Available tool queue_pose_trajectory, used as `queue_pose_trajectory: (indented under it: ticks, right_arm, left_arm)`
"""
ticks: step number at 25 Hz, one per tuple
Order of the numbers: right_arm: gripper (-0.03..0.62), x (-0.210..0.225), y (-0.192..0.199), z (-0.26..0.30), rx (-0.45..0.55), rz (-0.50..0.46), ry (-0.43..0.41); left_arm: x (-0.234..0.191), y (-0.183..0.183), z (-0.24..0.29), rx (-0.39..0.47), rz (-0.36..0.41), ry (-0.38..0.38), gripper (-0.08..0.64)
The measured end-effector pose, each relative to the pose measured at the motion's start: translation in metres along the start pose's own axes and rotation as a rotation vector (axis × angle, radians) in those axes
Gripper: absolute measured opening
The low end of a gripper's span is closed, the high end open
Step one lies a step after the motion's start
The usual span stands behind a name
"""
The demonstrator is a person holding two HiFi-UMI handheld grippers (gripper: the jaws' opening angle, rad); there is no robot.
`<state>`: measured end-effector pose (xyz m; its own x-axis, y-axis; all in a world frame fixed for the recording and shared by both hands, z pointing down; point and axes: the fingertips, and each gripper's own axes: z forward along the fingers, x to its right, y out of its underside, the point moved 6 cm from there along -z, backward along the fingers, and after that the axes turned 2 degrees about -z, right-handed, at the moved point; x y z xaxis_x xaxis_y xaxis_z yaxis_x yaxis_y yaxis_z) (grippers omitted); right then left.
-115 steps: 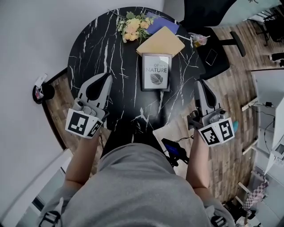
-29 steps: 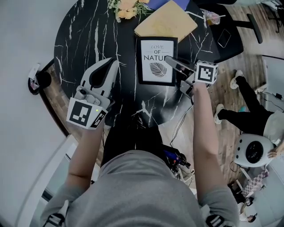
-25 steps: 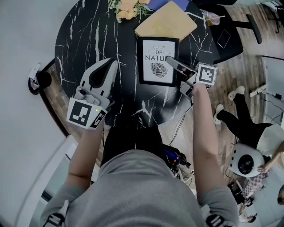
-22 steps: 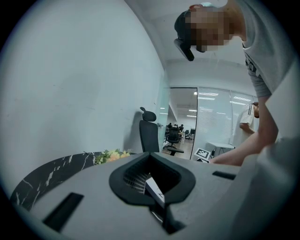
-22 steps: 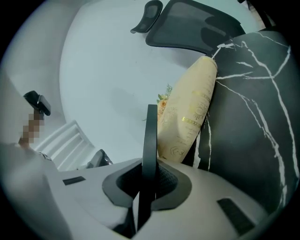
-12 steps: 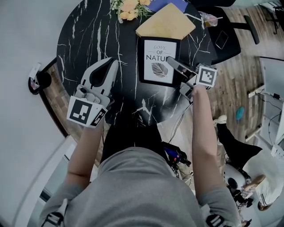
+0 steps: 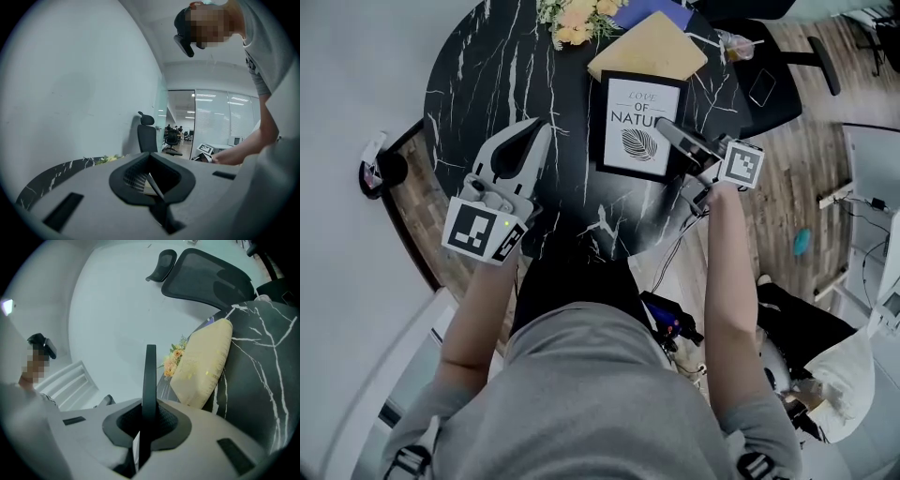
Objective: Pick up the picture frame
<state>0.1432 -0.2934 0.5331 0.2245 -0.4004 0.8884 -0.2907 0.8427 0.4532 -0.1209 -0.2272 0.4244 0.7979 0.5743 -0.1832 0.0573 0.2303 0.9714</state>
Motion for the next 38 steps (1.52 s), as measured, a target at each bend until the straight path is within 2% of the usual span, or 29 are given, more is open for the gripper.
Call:
queue_pose_trajectory:
  ticks: [3, 7, 10, 13, 17, 22, 30, 35, 38]
  right_arm:
    - [0.041, -0.010, -0.003, -0.002, 0.010, -0.013, -0.007]
    - [0.041, -0.021, -0.007, -0.007, -0.010, -0.064, 0.025]
    - [0.041, -0.037, -0.011, -0.004, 0.003, -0.073, -0.017]
    - [0.041, -0.051, -0.020, -0.010, 0.014, -0.111, -0.018]
    - [0.041, -0.082, -0.041, -0.016, 0.039, -0.153, -0.061]
    - [0.041, -0.106, -0.059, -0.022, 0.055, -0.213, -0.061]
    - [0.041, -0.139, -0.067, -0.027, 0.086, -0.296, -0.059]
    - [0.041, -0.165, -0.069, -0.029, 0.103, -0.339, -0.097]
    - [0.041, -0.175, -0.070, -0.031, 0.110, -0.377, -0.092]
  left_arm:
    - [0.002, -0.003, -0.003, 0.004, 0.006, 0.000, 0.006]
    - [0.007, -0.009, -0.006, 0.008, 0.018, 0.006, 0.006]
    - [0.008, -0.014, -0.007, 0.012, 0.025, 0.006, 0.006]
    - [0.010, -0.020, -0.008, 0.022, 0.033, 0.001, 0.006]
    - [0.014, -0.036, -0.005, 0.021, 0.043, -0.001, 0.006]
    - [0.018, -0.047, -0.003, 0.024, 0.059, 0.005, 0.006]
    - [0.021, -0.055, -0.016, 0.057, 0.079, 0.013, 0.006]
    - [0.028, -0.058, -0.027, 0.075, 0.092, 0.011, 0.006]
    - [0.029, -0.057, -0.033, 0.086, 0.098, 0.008, 0.006]
